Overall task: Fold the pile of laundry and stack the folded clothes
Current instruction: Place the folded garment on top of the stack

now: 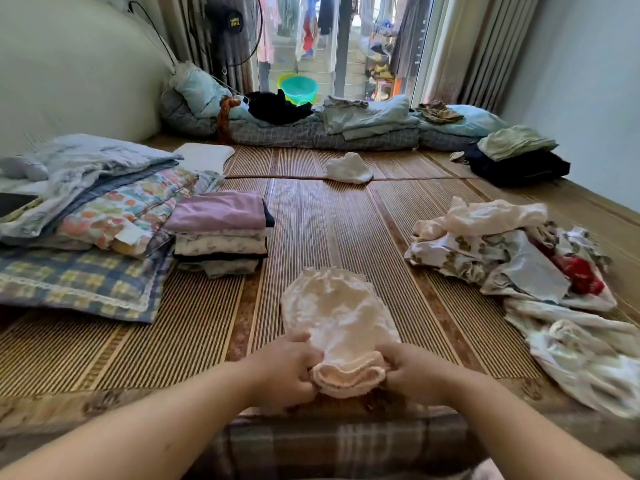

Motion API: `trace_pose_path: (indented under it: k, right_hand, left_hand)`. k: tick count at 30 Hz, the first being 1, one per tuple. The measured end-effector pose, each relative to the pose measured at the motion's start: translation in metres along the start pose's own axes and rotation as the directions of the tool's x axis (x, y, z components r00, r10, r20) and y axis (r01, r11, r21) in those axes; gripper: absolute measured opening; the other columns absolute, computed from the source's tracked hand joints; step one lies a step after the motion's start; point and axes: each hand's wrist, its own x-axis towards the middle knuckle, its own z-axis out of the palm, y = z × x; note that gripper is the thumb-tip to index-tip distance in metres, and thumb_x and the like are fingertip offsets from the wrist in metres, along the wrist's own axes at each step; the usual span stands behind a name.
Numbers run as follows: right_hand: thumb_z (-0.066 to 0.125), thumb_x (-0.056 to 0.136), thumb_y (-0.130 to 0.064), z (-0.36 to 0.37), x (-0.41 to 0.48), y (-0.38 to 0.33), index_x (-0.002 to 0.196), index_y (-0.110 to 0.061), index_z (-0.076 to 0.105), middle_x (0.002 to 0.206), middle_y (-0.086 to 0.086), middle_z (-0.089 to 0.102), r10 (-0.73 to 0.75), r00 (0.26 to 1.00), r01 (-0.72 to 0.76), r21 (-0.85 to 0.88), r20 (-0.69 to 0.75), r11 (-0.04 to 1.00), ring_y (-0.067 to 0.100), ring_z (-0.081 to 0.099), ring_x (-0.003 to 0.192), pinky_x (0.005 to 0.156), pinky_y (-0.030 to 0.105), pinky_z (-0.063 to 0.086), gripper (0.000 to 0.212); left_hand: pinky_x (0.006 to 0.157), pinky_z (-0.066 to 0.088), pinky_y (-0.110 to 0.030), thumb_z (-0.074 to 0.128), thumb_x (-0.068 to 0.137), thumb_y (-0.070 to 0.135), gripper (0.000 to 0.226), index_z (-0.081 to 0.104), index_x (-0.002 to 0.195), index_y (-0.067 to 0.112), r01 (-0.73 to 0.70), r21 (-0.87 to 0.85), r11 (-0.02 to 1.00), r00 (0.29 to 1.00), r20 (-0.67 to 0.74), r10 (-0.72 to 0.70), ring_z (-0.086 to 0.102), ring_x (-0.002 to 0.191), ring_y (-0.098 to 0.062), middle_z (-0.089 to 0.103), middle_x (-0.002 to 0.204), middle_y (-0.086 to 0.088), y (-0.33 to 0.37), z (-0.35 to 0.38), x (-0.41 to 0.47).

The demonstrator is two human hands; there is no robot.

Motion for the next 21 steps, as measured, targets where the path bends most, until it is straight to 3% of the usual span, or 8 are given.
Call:
trace_pose_path:
  k: [2,6,9,12,14,16,17,21]
  right_hand:
    - [0.057,0.086,-0.030,0.005,-0.001,0.006,0.106,-0.035,0.065,0.103,-0.013,0.069,0.024,0.998,-0.029,0.081,0.066,0.996,0.007,0.063,0.096,0.091,0.030,0.050,0.022]
    - [0.054,0.088,-0.026,0.003,0.008,0.009,0.116,-0.031,0.065,0.114,-0.008,0.069,-0.056,0.996,0.027,0.380,0.066,0.925,0.009,0.064,0.107,0.096,0.033,0.051,0.030]
    - [0.050,0.098,-0.024,-0.008,0.022,-0.001,0.109,-0.023,0.065,0.103,-0.003,0.071,-0.068,0.991,0.122,0.581,-0.115,0.805,0.009,0.069,0.089,0.073,0.023,0.054,0.018]
    - [0.052,0.096,-0.036,-0.017,0.050,-0.007,0.095,-0.017,0.061,0.093,0.005,0.066,0.063,0.927,0.181,0.591,-0.369,0.786,0.016,0.065,0.079,0.073,0.035,0.054,0.021]
    - [0.053,0.093,-0.047,-0.020,0.069,-0.006,0.111,-0.021,0.057,0.106,0.004,0.065,0.152,0.886,0.184,0.633,-0.438,0.752,0.018,0.064,0.094,0.085,0.043,0.054,0.032]
    - [0.052,0.093,-0.050,-0.023,0.083,-0.005,0.132,-0.026,0.045,0.111,-0.001,0.061,0.209,0.850,0.159,0.613,-0.484,0.774,0.017,0.059,0.102,0.089,0.042,0.051,0.046]
    - [0.052,0.094,-0.047,-0.026,0.086,-0.005,0.140,-0.026,0.038,0.114,0.000,0.060,0.225,0.830,0.127,0.565,-0.511,0.815,0.018,0.058,0.106,0.092,0.041,0.048,0.052]
    - [0.057,0.092,-0.042,-0.024,0.103,0.003,0.143,-0.032,0.040,0.142,0.000,0.046,0.143,0.859,0.007,0.290,-0.492,0.957,0.020,0.045,0.129,0.103,0.040,0.040,0.054]
  left_hand:
    - [0.115,0.022,-0.035,0.038,0.074,0.051,0.044,0.062,0.106,0.032,-0.003,-0.078,0.997,0.998,0.069,0.008,0.031,0.132,-0.004,0.054,0.128,0.013,0.001,0.003,-0.005]
    - [0.084,0.051,-0.041,0.041,0.086,0.047,0.033,0.061,0.094,0.023,0.011,-0.320,0.947,1.000,-0.004,-0.012,0.060,0.090,-0.016,0.065,0.098,0.005,0.000,-0.003,-0.008]
    - [0.075,0.052,-0.025,0.038,0.096,0.055,0.031,0.061,0.096,0.033,0.038,-0.543,0.839,0.978,-0.150,-0.141,0.062,0.086,0.000,0.066,0.094,0.014,-0.001,-0.014,-0.003]
    - [0.067,0.052,-0.023,0.039,0.090,0.058,0.042,0.059,0.089,0.021,0.034,-0.669,0.742,0.886,-0.323,-0.332,0.062,0.075,-0.003,0.064,0.086,0.005,0.002,-0.037,0.018]
    - [0.076,0.055,-0.035,0.042,0.093,0.058,0.044,0.060,0.095,0.018,0.112,-0.789,0.605,0.826,-0.265,-0.498,0.065,0.084,-0.017,0.065,0.092,-0.003,-0.005,-0.048,0.039]
    - [0.087,0.053,-0.048,0.047,0.091,0.057,0.044,0.059,0.114,0.021,0.176,-0.916,0.361,0.784,-0.091,-0.614,0.063,0.098,-0.027,0.065,0.108,-0.005,-0.013,-0.053,0.060]
    - [0.090,0.051,-0.047,0.049,0.089,0.056,0.048,0.055,0.123,0.022,0.206,-0.917,0.343,0.761,-0.071,-0.645,0.060,0.105,-0.027,0.062,0.117,-0.003,-0.019,-0.053,0.068]
    - [0.092,0.042,-0.036,0.059,0.085,0.053,0.068,0.033,0.143,0.029,0.456,-0.688,0.565,0.672,-0.150,-0.725,0.045,0.125,-0.027,0.045,0.141,-0.004,-0.030,-0.040,0.081]
